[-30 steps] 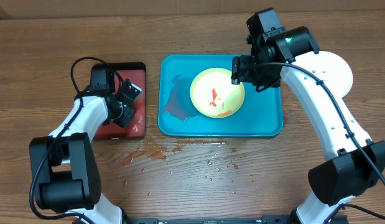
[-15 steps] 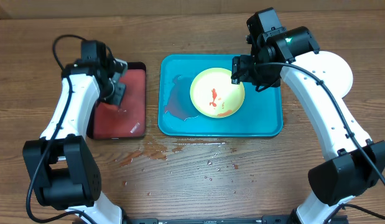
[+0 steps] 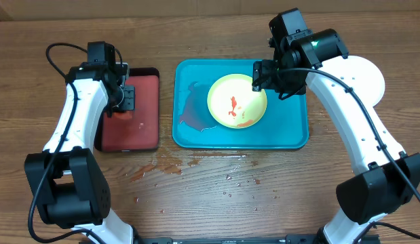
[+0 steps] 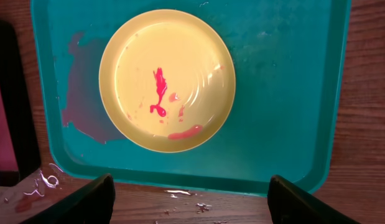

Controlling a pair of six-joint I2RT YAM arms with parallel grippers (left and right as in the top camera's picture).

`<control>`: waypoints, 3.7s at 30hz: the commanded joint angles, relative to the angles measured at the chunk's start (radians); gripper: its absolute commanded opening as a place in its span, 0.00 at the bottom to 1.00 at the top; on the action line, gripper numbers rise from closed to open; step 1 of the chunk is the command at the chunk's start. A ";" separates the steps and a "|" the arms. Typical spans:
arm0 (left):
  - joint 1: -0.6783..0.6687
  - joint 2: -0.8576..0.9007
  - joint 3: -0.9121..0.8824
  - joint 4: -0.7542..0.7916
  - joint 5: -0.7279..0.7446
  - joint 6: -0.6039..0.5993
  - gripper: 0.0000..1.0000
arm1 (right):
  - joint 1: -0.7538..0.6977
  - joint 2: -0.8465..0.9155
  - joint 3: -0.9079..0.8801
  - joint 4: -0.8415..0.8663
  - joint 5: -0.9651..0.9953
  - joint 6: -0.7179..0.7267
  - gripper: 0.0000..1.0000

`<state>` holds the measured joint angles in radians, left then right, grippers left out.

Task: Clean dirty plates on tray and stack at the side
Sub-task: 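Grasp the pink sponge in the dark tray with the left gripper, then carry the sponge with the left gripper onto the yellow plate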

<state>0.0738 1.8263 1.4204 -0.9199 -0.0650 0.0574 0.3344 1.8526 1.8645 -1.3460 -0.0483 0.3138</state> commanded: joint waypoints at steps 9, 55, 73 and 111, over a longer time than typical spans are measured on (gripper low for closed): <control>-0.002 -0.002 0.017 -0.026 0.018 -0.062 0.04 | -0.003 -0.003 0.006 0.005 -0.006 -0.004 1.00; 0.010 -0.141 0.099 0.000 0.019 -0.087 0.04 | -0.003 -0.003 0.006 -0.028 -0.005 -0.005 1.00; -0.212 -0.143 0.100 0.085 0.131 -0.092 0.04 | -0.037 0.006 -0.392 0.381 0.091 0.040 0.77; -0.578 0.215 0.100 0.375 0.055 -0.389 0.04 | -0.065 0.156 -0.577 0.705 -0.090 0.385 0.04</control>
<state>-0.4904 2.0075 1.5043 -0.5522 0.0353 -0.2649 0.2634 1.9938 1.2949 -0.6315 -0.1276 0.5465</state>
